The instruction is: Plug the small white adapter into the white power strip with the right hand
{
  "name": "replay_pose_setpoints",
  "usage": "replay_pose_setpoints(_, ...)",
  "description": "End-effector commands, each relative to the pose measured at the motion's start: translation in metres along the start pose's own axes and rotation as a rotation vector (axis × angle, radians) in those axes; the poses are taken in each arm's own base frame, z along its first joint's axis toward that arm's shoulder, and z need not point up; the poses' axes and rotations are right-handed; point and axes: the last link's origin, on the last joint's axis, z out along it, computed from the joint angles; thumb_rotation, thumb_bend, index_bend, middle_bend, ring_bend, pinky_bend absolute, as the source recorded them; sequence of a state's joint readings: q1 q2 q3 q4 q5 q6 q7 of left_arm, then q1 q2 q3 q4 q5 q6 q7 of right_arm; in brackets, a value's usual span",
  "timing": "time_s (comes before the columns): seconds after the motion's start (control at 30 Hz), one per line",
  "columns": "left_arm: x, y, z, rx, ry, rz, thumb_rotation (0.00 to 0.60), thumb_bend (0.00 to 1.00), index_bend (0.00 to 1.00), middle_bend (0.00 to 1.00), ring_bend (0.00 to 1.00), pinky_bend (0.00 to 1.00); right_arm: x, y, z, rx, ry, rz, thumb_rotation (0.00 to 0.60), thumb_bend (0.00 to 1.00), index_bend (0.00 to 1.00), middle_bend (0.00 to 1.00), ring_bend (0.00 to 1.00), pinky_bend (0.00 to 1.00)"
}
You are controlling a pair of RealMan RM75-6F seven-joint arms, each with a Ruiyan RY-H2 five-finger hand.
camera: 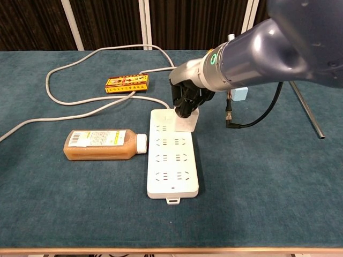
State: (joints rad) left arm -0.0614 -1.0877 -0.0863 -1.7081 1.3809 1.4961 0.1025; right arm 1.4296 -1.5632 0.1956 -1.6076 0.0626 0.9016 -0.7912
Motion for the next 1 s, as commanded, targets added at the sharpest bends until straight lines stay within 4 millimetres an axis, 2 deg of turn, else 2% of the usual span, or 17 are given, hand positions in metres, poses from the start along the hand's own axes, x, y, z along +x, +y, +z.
replay_pose_setpoints(0.03, 0.000, 0.000, 0.000, -0.001, 0.001, -0.002, 0.600, 0.09, 0.20, 0.00, 0.00, 0.00, -0.001, -0.001, 0.001, 0.000, -0.001, 0.000, 0.600, 0.98, 1.00, 0.88, 0.91, 1.00)
replay_pose_setpoints(1.0, 0.001, -0.002, 0.002, 0.001, -0.006, -0.011, 0.600, 0.09, 0.20, 0.00, 0.00, 0.00, -0.012, -0.013, 0.006, -0.021, -0.003, -0.051, 0.600, 0.98, 1.00, 0.88, 0.91, 1.00)
